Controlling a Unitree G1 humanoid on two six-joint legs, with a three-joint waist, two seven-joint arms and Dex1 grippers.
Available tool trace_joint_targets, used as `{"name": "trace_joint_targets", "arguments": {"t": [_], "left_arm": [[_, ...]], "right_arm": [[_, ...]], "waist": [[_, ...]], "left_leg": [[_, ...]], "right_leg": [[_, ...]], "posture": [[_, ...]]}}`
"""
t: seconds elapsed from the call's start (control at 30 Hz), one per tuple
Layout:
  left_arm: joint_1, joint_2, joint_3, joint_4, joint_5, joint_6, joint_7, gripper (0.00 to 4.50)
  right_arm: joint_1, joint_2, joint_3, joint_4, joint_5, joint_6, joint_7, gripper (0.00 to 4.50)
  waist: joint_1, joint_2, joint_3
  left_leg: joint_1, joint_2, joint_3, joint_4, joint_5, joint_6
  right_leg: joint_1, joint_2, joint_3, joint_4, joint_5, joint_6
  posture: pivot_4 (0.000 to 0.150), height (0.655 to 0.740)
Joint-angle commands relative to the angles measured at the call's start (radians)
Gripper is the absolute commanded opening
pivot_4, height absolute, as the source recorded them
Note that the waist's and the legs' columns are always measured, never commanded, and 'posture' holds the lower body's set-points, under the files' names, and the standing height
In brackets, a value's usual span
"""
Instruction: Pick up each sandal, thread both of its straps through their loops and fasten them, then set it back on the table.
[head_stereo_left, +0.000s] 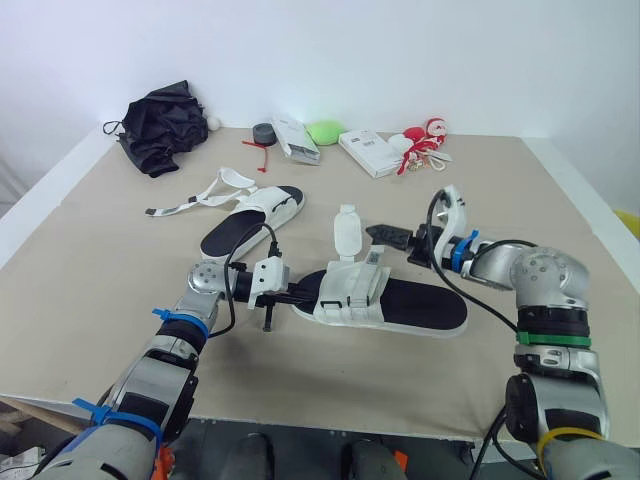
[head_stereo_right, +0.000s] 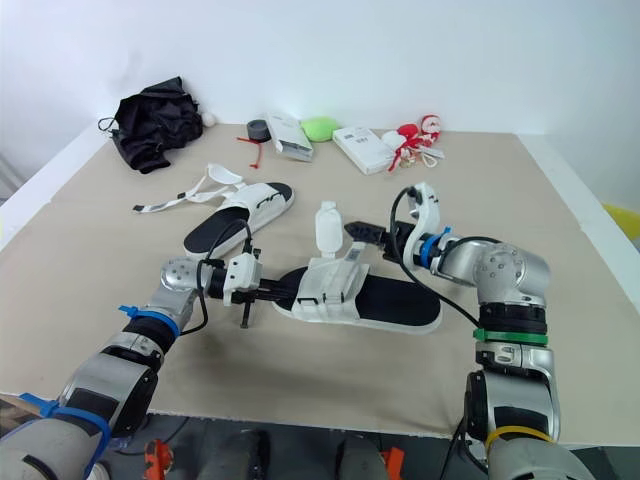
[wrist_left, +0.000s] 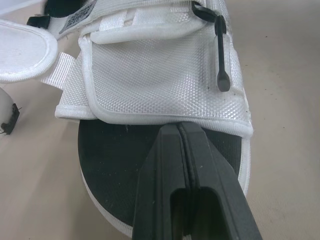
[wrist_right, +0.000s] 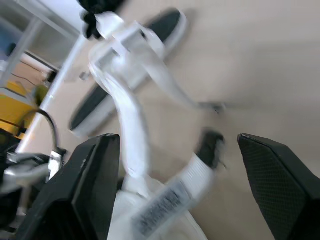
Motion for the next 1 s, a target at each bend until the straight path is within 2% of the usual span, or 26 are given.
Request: {"name": "trace_joint_targets", "arguments": {"t": [0.03,0.17,0.4,0.67,1.0], "left_arm": [[0.080,0.020,-0.073,0.107,0.112,0.050,-0.003,0.00],[0.078,0.020,-0.073,0.109,0.113,0.050,-0.001,0.00],[0.081,0.017,-0.072,0.104,0.111,0.047,0.001,0.00],[0.091,0.026,-0.065,0.094,0.102,0.041,-0.008,0.00],[0.090,0.029,-0.062,0.090,0.097,0.040,-0.008,0.00]], "right_arm": [[-0.109,-0.068,-0.011,-0.024,0.011,0.010,0.090,4.11],[-0.195,-0.083,0.067,0.069,-0.052,0.047,0.133,4.11],[-0.239,-0.063,0.242,0.220,-0.212,-0.038,0.270,4.11],[-0.273,-0.039,0.294,0.235,-0.262,-0.074,0.429,4.11],[-0.343,0.082,0.282,0.301,-0.285,-0.110,0.471,4.11]], "waist": [[0.000,0.000,0.000],[0.000,0.001,0.000],[0.000,0.000,0.000],[0.001,0.000,0.000],[0.000,0.000,0.000]], "left_leg": [[0.000,0.000,0.000,0.000,0.000,0.000],[0.000,0.000,0.000,0.000,0.000,0.000],[0.000,0.000,0.000,-0.001,-0.001,-0.001],[0.000,0.000,0.000,-0.001,0.000,0.000],[0.000,0.000,-0.001,-0.001,0.000,0.000]], "right_leg": [[0.000,0.000,0.000,0.000,0.000,0.000],[0.000,0.000,0.000,0.000,0.000,0.000],[0.000,-0.001,0.000,0.000,0.000,0.000],[0.000,0.000,-0.001,0.000,0.000,0.000],[0.000,0.001,-0.001,0.001,0.000,0.000]], "posture": [[0.150,0.7400],[0.150,0.7400],[0.150,0.7400],[0.150,0.7400],[0.150,0.7400]]}}
